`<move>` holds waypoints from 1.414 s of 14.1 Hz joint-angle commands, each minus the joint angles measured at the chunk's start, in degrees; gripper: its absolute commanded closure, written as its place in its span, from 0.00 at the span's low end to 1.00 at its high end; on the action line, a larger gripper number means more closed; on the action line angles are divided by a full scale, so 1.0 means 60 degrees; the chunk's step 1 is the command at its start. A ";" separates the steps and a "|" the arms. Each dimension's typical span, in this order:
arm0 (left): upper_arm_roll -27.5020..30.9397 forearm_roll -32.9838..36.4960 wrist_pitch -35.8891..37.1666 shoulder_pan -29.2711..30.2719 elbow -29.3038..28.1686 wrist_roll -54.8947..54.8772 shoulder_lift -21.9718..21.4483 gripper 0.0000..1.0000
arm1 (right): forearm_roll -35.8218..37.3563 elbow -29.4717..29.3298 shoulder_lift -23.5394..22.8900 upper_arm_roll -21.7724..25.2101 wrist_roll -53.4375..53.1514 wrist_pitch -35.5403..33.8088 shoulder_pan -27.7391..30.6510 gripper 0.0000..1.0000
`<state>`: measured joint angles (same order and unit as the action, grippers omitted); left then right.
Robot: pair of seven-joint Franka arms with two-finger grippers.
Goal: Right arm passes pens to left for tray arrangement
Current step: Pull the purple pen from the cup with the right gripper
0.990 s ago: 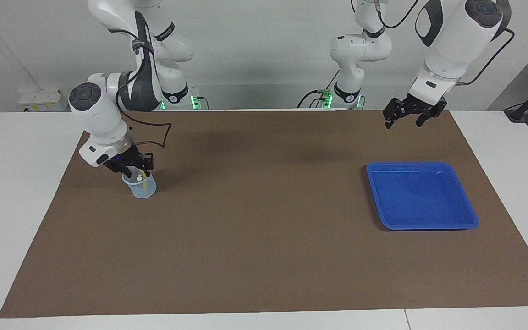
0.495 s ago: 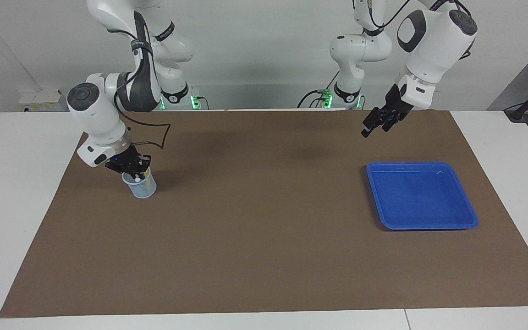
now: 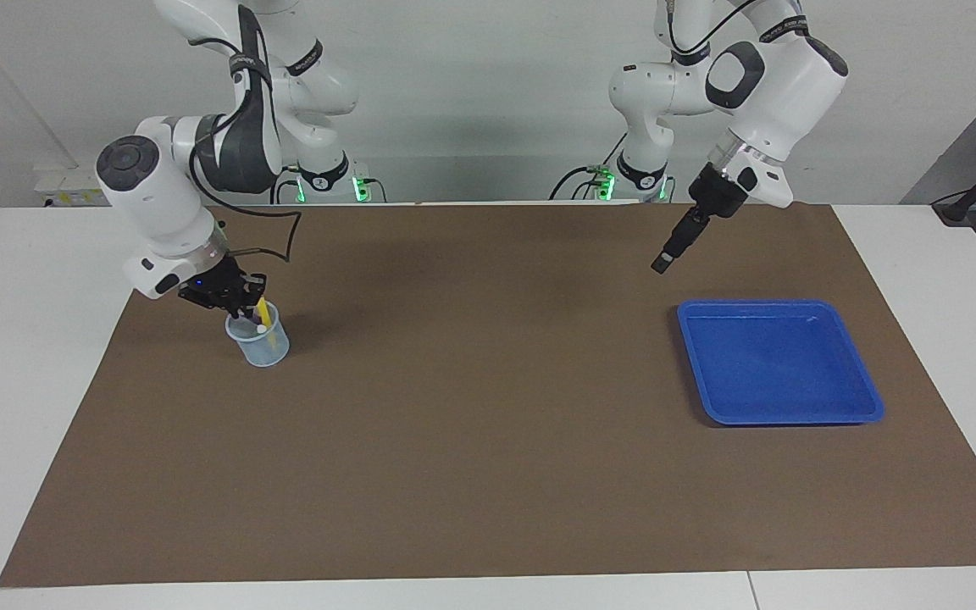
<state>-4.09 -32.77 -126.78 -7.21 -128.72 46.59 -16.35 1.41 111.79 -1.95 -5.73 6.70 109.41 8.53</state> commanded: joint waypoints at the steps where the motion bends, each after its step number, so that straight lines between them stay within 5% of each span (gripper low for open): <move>1: 0.0111 -0.0747 -0.0286 -0.0161 -0.0431 0.0379 -0.0381 0.00 | 0.0494 -0.0962 0.0121 -0.0173 0.0319 -0.1020 -0.0029 1.00; 4: 0.0111 -0.0793 -0.0695 -0.0629 -0.0490 0.1399 -0.0352 0.00 | 0.1025 -0.2135 0.0018 -0.0203 0.0452 -0.1842 -0.0542 1.00; 9: 0.0111 -0.0808 -0.1224 -0.0806 -0.0446 0.2533 -0.0264 0.00 | 0.0134 -0.2329 0.0004 -0.0276 -0.0569 -0.1626 -0.1171 1.00; 15: 0.0081 -0.1405 -0.1574 -0.0820 -0.0446 0.3234 -0.0234 0.00 | -0.2458 -0.1949 0.0018 -0.0276 -0.3880 -0.0177 -0.1742 1.00; 20: 0.0052 -0.1716 -0.3783 -0.2340 -0.0578 0.5299 0.0058 0.01 | -0.3853 -0.1027 0.0062 -0.0276 -0.7657 0.2252 -0.2913 1.00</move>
<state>-4.29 -41.98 -143.45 -16.66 -130.69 73.93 -16.37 -19.63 102.47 -2.09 -7.35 -31.82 117.06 -6.14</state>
